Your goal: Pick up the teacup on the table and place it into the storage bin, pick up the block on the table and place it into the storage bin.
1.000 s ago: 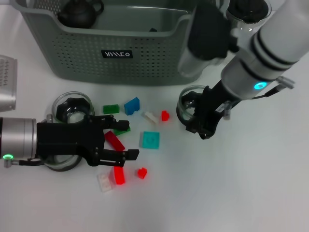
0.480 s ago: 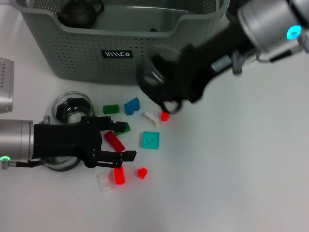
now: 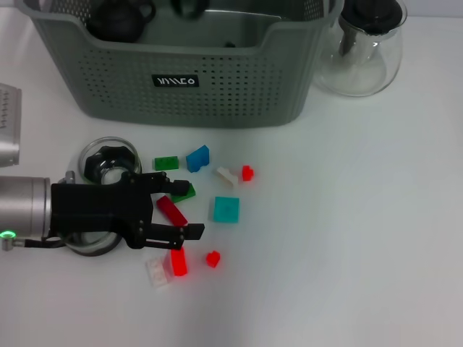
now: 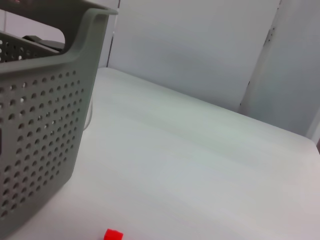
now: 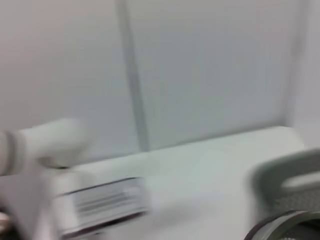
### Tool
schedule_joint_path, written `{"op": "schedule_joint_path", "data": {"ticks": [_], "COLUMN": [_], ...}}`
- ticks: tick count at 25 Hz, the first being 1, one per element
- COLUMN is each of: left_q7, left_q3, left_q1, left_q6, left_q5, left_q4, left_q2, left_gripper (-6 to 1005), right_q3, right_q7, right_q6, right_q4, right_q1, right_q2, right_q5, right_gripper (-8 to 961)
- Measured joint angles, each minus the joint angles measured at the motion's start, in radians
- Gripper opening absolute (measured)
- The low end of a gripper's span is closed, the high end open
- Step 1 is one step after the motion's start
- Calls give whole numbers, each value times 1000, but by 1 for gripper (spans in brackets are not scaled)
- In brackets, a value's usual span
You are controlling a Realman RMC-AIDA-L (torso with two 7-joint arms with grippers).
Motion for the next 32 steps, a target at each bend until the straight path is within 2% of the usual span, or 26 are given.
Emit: {"op": "schedule_joint_path", "data": {"ticks": [7,12,15,20,32], "left_q7": [0,0,0,0,0], "left_q3": [0,0,0,0,0], "left_q1": [4,6,7,6,8], "left_q6": [-1,-9,-10,-11,-5], "left_q5": [0,0,0,0,0], "left_q4": [2,-2,-2,-3,-3], "left_q2": [0,-1,-1,-2,-6], "left_gripper": [842,841,842,842,842], "right_q3": [-5,-15,-47,-132,-177], "right_q7": [11,14,20,37,37], "right_q6": [293,509,619,767,817], "right_q4": [260,451,540,654,720], "right_q1": [161,235,251,250,220], "right_q2": [-5,23,37,39,43], "right_q5": [-278,-455,-513,-520,-523], "right_gripper": [55,55,56,56,57]}}
